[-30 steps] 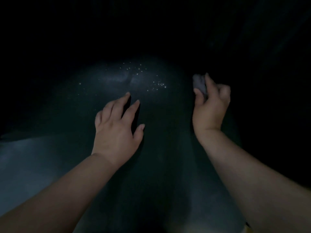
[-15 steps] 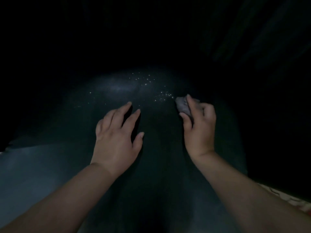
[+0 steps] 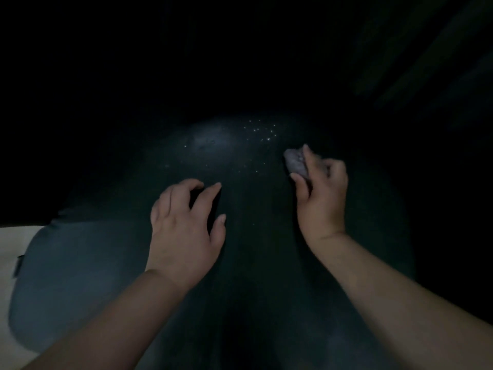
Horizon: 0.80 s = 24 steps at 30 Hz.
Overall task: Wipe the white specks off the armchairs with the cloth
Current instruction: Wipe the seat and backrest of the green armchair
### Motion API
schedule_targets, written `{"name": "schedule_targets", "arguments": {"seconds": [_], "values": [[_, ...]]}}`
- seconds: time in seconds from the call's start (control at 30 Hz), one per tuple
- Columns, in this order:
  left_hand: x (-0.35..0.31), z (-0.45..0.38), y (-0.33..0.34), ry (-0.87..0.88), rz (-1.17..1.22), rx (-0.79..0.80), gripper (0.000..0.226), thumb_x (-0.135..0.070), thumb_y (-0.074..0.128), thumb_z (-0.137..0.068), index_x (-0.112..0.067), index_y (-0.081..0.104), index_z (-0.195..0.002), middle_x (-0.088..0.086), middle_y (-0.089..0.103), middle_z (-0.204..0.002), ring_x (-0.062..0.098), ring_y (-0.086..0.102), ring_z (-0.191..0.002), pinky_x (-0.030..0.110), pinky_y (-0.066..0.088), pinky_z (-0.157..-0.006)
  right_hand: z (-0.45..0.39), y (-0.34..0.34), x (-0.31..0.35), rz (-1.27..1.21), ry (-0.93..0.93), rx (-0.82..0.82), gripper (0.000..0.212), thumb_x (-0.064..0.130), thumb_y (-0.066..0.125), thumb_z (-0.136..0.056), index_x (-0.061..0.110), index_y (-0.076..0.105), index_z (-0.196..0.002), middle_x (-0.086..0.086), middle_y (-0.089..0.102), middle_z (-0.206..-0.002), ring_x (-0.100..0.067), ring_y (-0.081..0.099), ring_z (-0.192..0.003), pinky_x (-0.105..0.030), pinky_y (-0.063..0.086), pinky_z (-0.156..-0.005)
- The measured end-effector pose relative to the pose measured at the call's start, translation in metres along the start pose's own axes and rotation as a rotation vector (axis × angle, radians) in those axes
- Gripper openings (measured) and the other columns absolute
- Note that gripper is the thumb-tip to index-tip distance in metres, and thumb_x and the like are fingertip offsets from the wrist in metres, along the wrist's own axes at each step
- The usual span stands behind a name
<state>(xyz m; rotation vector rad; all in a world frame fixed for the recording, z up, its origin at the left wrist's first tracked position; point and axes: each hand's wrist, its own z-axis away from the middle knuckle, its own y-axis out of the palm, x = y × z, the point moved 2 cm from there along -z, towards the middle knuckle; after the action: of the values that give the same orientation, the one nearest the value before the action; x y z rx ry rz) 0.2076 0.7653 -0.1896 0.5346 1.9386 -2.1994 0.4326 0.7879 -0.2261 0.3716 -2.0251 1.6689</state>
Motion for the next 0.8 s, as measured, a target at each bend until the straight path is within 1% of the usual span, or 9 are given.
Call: {"name": "schedule_targets", "arguments": {"seconds": [0.07,0.13,0.27,0.33,0.4,0.47,0.57,0.73,0.8], "values": [[0.006,0.004,-0.002,-0.03,-0.003,-0.004,0.052,-0.037,0.054,-0.081,-0.016,0.058,-0.128,0.008,0.046,-0.12,0.029,0.041,-0.113,0.05,0.038,-0.095,-0.033,0.001,0.007,-0.081,0.144,-0.115,0.025,0.03,0.066,-0.086,0.032,0.062,-0.111,-0.012,0.048,-0.119,-0.017,0.054,-0.108,-0.032,0.044,-0.103],[0.011,0.006,-0.003,-0.051,-0.008,-0.006,0.052,-0.037,0.054,-0.081,-0.017,0.057,-0.129,0.009,0.046,-0.121,0.029,0.041,-0.113,0.051,0.038,-0.095,-0.057,0.012,0.021,-0.192,0.256,-0.152,0.024,0.035,0.064,-0.085,0.027,0.062,-0.107,-0.014,0.048,-0.124,-0.014,0.055,-0.109,-0.028,0.047,-0.098],[0.016,0.005,-0.005,-0.075,-0.007,-0.014,0.053,-0.038,0.052,-0.081,-0.017,0.056,-0.129,0.009,0.044,-0.122,0.03,0.04,-0.114,0.052,0.038,-0.095,-0.03,0.029,0.05,-0.019,-0.056,0.042,0.052,0.011,0.064,-0.088,0.018,0.051,-0.138,-0.017,0.049,-0.117,-0.03,0.049,-0.108,-0.034,0.043,-0.096],[0.019,0.003,-0.007,-0.105,0.005,-0.024,0.053,-0.038,0.053,-0.081,-0.017,0.056,-0.129,0.009,0.044,-0.122,0.029,0.04,-0.114,0.052,0.037,-0.096,-0.008,0.027,0.04,0.032,-0.098,0.054,0.055,0.007,0.066,-0.086,0.019,0.051,-0.138,-0.015,0.049,-0.111,-0.027,0.049,-0.105,-0.031,0.042,-0.096],[0.024,0.002,-0.009,-0.13,0.01,-0.042,0.053,-0.036,0.056,-0.08,-0.016,0.057,-0.129,0.009,0.044,-0.122,0.029,0.039,-0.114,0.051,0.037,-0.096,-0.01,0.022,0.033,0.109,-0.101,-0.009,0.038,0.012,0.064,-0.09,0.025,0.058,-0.125,-0.011,0.047,-0.11,-0.02,0.05,-0.103,-0.027,0.041,-0.095],[0.029,0.001,-0.011,-0.139,0.006,-0.066,0.052,-0.034,0.059,-0.081,-0.016,0.056,-0.129,0.01,0.043,-0.124,0.029,0.038,-0.114,0.052,0.037,-0.095,-0.041,0.019,0.039,-0.019,0.13,-0.091,0.011,0.025,0.063,-0.092,0.024,0.059,-0.101,-0.008,0.049,-0.113,-0.013,0.057,-0.102,-0.022,0.044,-0.091],[0.034,-0.002,-0.012,-0.144,0.001,-0.072,0.054,-0.029,0.069,-0.081,-0.015,0.054,-0.132,0.012,0.043,-0.129,0.03,0.036,-0.117,0.052,0.035,-0.097,-0.077,0.03,0.048,-0.25,0.32,-0.164,0.012,0.022,0.061,-0.092,0.013,0.056,-0.098,-0.013,0.055,-0.12,-0.011,0.061,-0.104,-0.016,0.049,-0.081],[0.036,-0.005,-0.011,-0.161,-0.021,-0.042,0.06,-0.033,0.069,-0.08,-0.016,0.052,-0.135,0.013,0.04,-0.138,0.032,0.035,-0.122,0.052,0.033,-0.1,-0.03,0.047,0.063,0.044,-0.168,0.02,0.056,0.006,0.064,-0.087,0.016,0.049,-0.139,-0.016,0.049,-0.113,-0.027,0.05,-0.104,-0.029,0.043,-0.094],[0.037,-0.005,-0.012,-0.171,-0.021,-0.026,0.062,-0.034,0.07,-0.08,-0.017,0.051,-0.136,0.013,0.039,-0.14,0.032,0.035,-0.123,0.052,0.032,-0.101,-0.018,0.042,0.05,0.08,-0.161,0.04,0.057,0.005,0.065,-0.086,0.015,0.048,-0.14,-0.017,0.048,-0.111,-0.03,0.05,-0.103,-0.031,0.042,-0.094]]}}
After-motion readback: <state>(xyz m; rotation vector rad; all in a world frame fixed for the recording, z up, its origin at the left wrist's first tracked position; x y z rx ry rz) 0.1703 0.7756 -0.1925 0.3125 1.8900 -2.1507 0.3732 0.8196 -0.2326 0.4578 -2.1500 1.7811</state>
